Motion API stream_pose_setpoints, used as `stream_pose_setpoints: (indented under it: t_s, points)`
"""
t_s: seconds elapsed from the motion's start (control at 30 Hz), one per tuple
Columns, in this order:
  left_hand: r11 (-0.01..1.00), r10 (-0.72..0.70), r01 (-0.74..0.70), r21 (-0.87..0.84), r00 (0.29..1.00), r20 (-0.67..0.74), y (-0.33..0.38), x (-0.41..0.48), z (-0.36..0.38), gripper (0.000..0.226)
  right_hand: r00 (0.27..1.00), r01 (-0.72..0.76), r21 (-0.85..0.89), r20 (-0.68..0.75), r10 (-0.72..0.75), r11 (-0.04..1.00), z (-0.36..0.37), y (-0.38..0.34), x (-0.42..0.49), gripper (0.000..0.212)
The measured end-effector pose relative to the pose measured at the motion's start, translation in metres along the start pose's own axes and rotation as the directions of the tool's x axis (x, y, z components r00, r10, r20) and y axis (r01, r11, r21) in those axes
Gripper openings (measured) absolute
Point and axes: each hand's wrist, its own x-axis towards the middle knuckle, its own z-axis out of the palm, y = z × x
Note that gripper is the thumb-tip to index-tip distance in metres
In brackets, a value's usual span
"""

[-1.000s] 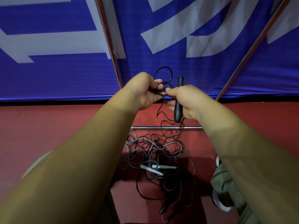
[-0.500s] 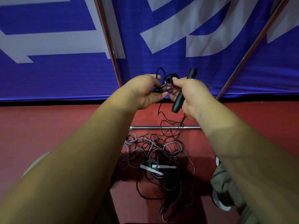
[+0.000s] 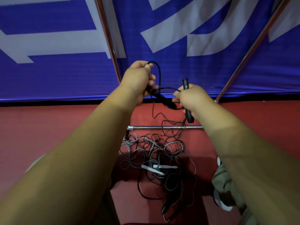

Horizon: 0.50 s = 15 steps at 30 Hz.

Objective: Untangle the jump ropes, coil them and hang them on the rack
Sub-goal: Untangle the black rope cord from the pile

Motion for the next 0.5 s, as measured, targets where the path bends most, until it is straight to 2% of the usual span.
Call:
stream_pose_setpoints:
  t_s: [0.03,0.1,0.23,0.3,0.5]
  points:
    - [1.0,-0.006,0.006,-0.031,1.0,-0.008,0.001,0.002,-0.002,0.022,1.0,0.005,-0.085,-0.015,-0.007,0.996,0.0,0.001,0.0,0.004]
    - [0.983,-0.078,0.077,-0.167,0.997,-0.003,0.004,0.003,-0.005,0.023,0.999,0.006,-0.217,-0.035,-0.014,0.976,-0.002,0.003,-0.002,0.015]
    - [0.885,-0.218,0.241,-0.399,0.971,0.103,0.01,0.004,-0.013,0.019,0.991,-0.043,-0.252,0.112,0.074,0.967,0.001,0.002,-0.007,0.027]
    - [0.865,-0.239,0.275,-0.42,0.961,0.136,0.011,0.004,-0.016,0.018,0.991,-0.077,-0.322,0.077,0.107,0.944,0.004,0.001,-0.007,0.029]
    - [0.791,-0.345,0.399,-0.465,0.917,0.199,0.011,0.004,-0.017,0.017,0.996,-0.066,-0.061,0.055,0.069,0.996,0.002,-0.002,0.004,0.039]
